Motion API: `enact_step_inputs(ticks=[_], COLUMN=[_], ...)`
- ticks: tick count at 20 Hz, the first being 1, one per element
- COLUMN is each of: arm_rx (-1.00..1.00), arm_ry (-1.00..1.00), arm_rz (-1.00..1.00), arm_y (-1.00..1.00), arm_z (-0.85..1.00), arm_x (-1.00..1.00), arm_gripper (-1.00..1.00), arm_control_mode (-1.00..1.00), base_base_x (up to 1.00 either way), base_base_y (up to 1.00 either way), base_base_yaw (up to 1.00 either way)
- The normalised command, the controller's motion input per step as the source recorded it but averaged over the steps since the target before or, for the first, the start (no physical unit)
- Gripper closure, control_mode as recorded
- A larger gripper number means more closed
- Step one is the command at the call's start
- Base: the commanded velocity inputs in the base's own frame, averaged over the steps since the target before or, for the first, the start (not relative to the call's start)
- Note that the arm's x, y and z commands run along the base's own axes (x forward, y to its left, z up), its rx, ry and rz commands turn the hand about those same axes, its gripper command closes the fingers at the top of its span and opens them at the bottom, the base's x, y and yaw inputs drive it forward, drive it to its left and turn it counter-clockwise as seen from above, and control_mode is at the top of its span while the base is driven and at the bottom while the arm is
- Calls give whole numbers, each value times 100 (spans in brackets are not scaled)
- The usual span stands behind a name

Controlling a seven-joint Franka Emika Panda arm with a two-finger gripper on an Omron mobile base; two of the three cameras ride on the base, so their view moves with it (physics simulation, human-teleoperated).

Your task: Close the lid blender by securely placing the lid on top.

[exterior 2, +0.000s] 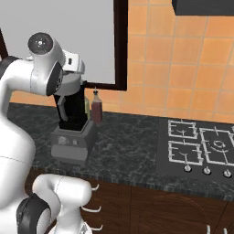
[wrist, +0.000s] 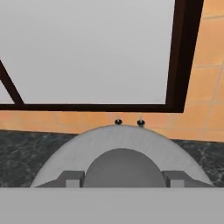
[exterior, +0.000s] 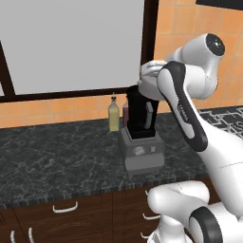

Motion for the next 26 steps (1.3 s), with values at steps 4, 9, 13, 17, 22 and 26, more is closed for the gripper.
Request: enact_step_inputs(ticks=[4, 9, 13, 17, 22, 26], arm_rx=[0, -3, -7, -6, -3, -2], arm_ry=[5, 1, 4, 6, 1, 0], arm_rz=[-8, -10, -11, -9, -8, -5], arm_y=[33, 13, 0, 0, 0, 0], arm_z=[8, 3, 19, 24, 24, 14], arm_x=[38, 36, 36, 38, 28, 14], arm_gripper=[100, 100, 100, 100, 100, 100], arm_control_mode=[-100, -100, -100, -100, -100, -100], base_base_x=[0, 0, 0, 0, 0, 0], base_base_y=[0, 0, 0, 0, 0, 0], base_base_yaw=[0, 0, 0, 0, 0, 0])
